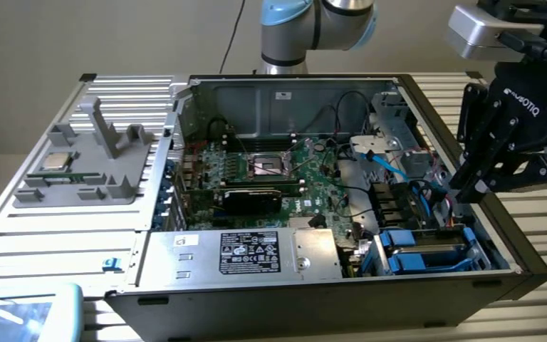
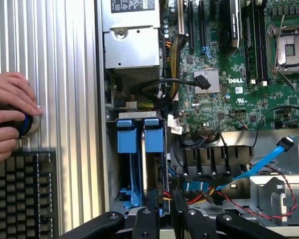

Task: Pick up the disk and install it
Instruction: 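Insert the first disk wire, then insert the second disk wire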

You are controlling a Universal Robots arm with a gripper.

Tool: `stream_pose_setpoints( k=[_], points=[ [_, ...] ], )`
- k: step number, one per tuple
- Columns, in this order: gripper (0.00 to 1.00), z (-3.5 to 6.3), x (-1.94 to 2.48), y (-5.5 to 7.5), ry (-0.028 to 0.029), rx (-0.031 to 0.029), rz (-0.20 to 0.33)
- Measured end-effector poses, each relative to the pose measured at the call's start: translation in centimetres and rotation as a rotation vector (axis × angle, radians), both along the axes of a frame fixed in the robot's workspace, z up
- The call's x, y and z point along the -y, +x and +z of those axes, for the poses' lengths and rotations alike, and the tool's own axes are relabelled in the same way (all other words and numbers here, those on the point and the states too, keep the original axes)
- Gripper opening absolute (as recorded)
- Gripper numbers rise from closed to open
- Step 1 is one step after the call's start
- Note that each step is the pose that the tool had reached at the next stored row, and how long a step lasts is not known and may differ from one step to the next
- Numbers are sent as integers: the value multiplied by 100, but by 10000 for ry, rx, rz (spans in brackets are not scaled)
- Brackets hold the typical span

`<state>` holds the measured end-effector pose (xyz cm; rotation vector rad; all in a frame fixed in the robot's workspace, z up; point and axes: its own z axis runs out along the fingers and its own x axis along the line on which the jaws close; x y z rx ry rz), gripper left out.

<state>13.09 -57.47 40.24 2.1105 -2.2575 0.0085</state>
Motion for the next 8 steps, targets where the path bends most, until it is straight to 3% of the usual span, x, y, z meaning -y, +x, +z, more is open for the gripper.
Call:
stream_pose_setpoints(
  k=[3, 8],
  points=[
    [25, 21, -44, -3, -202, 32, 2],
    [25, 21, -46, -4, -223, 34, 0]
  ],
)
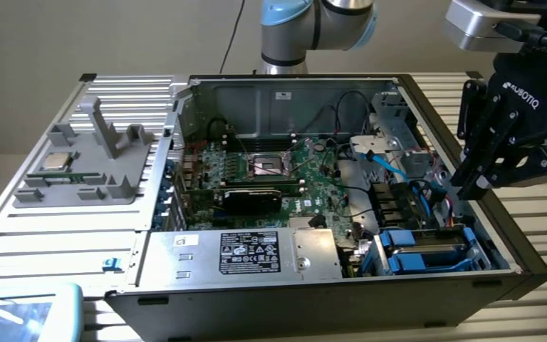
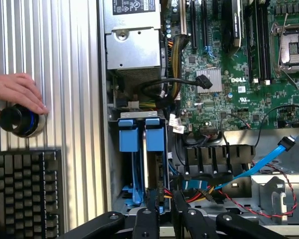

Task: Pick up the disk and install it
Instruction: 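Insert the second disk wire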

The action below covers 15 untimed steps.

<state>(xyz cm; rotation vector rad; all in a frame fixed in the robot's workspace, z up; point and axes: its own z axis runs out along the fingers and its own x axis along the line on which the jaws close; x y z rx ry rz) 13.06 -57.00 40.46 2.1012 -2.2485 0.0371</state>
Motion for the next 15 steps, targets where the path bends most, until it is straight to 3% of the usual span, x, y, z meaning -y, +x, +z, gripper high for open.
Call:
stream_pose_setpoints(
  k=[11, 15],
  points=[
    [25, 1, -3, -13, -4, 9, -1],
    [25, 0, -56, -85, -122, 16, 0]
  ],
)
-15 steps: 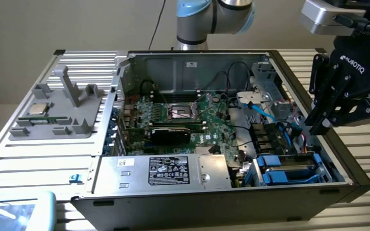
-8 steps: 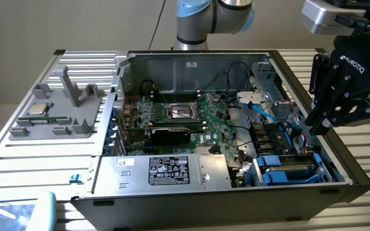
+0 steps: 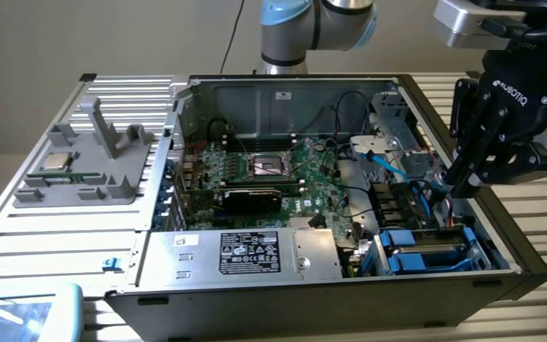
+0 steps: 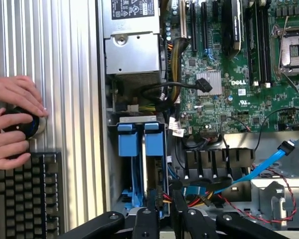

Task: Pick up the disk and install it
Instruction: 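Insert the second disk wire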

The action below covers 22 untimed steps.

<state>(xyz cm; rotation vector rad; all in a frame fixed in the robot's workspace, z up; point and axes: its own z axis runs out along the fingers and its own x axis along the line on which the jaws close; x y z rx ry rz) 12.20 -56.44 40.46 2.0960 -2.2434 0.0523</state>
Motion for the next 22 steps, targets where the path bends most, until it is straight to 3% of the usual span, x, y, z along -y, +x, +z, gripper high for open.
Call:
stream_pose_setpoints(
  k=[5, 10, 13, 17, 20, 22],
  points=[
    [25, -26, -123, -30, -205, -1, 2],
    [25, -84, -142, -52, -336, -8, -44],
    [25, -90, -150, -60, -364, -89, -42],
    [25, -106, -227, -61, -534, -232, -41],
    [25, -126, -286, -61, -642, -298, -41],
    [25, -139, -306, -61, -752, -314, -42]
  ],
)
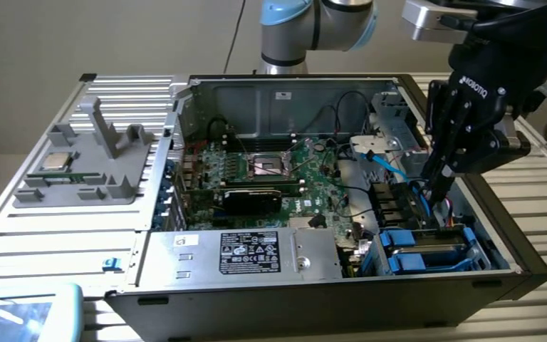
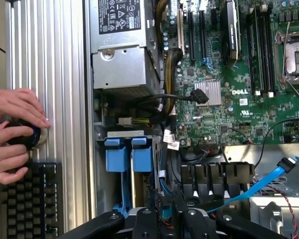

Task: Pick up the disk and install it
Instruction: 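Insert the second disk wire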

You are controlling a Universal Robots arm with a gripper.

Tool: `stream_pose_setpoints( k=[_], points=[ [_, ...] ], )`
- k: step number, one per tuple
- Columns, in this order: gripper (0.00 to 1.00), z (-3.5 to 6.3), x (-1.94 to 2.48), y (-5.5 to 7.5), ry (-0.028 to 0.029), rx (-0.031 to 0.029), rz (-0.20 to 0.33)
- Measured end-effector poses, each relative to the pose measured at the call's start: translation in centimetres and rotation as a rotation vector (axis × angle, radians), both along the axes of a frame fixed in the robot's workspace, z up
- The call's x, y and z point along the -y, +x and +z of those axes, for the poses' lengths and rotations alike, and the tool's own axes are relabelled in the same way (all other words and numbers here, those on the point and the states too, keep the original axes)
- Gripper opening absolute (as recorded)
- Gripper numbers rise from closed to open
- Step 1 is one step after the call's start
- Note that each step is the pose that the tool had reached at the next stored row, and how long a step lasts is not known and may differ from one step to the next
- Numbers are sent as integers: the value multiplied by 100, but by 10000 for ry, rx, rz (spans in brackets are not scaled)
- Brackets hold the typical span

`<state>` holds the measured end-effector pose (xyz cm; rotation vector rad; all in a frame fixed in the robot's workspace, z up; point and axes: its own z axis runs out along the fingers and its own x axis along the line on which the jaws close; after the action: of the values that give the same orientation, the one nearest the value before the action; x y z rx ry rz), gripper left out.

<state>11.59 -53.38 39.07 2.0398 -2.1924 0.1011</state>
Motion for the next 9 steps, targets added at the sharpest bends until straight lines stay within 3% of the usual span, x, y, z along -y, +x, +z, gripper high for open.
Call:
stream_pose_setpoints(
  k=[3, 4, 6, 9],
  points=[
    [25, -14, 0, 5, -148, -33, 0],
    [25, -17, 0, 8, -171, -36, 0],
    [25, -27, 0, 14, -164, -58, 1],
    [25, -55, 1, 28, -129, -146, 2]
  ],
)
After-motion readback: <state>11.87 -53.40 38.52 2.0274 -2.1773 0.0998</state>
